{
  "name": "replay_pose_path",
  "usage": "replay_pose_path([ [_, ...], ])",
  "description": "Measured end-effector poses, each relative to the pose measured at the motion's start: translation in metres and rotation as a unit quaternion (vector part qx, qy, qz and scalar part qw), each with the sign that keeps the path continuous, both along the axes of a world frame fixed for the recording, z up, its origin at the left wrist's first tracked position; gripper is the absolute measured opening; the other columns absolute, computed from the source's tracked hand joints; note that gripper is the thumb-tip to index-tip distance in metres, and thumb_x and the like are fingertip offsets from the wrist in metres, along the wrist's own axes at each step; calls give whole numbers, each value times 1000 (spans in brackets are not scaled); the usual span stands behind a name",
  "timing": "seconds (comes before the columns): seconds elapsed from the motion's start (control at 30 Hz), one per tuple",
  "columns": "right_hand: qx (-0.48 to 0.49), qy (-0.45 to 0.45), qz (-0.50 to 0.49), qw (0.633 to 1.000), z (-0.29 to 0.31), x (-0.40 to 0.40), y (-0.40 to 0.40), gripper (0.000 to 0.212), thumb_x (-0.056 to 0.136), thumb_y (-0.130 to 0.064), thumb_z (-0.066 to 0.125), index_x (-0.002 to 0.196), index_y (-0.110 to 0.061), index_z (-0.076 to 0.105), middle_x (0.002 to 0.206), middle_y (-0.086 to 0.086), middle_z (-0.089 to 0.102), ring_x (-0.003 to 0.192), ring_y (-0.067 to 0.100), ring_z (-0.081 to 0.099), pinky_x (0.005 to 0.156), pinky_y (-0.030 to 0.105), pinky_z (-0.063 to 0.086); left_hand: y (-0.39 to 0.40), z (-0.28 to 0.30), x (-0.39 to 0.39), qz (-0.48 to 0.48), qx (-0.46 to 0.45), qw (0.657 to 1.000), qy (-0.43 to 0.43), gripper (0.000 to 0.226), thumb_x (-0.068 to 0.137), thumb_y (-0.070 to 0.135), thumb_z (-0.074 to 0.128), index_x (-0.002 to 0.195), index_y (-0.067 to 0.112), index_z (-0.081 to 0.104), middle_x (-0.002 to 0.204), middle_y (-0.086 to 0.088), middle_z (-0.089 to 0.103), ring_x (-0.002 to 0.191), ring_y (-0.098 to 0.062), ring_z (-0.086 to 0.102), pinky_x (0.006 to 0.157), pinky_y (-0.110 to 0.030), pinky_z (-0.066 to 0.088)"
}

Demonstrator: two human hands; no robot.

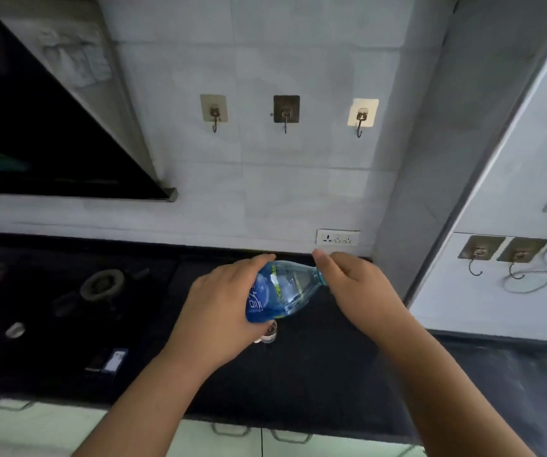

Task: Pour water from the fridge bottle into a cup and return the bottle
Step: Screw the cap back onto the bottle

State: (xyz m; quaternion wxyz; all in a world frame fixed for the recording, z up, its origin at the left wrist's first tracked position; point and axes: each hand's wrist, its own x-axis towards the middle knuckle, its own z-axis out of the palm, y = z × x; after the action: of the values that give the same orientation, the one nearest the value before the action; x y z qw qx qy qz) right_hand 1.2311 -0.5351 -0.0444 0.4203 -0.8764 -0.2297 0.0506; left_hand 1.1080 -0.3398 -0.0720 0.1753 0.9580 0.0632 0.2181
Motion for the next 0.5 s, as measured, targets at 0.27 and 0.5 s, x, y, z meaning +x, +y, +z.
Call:
replay_pose_path([
  [0.27,2,11,235,972,-31,-10,37,25,101,-54,51,100,-34,67,89,-9,73,80,1,67,67,18,53,-6,-24,-75,203,-8,977,63,96,67,51,82,152,44,36,137,22,60,122,-10,58,103,-44,51],
  [0.5,-5,34,462,886,-38,-94,122,18,100,-53,54,108,-39,63,99,-21,72,91,-2,68,82,23,56,-13,-28,-203,396,-49,914,68,93,73,51,79,153,45,32,137,23,58,121,-12,56,105,-39,47],
])
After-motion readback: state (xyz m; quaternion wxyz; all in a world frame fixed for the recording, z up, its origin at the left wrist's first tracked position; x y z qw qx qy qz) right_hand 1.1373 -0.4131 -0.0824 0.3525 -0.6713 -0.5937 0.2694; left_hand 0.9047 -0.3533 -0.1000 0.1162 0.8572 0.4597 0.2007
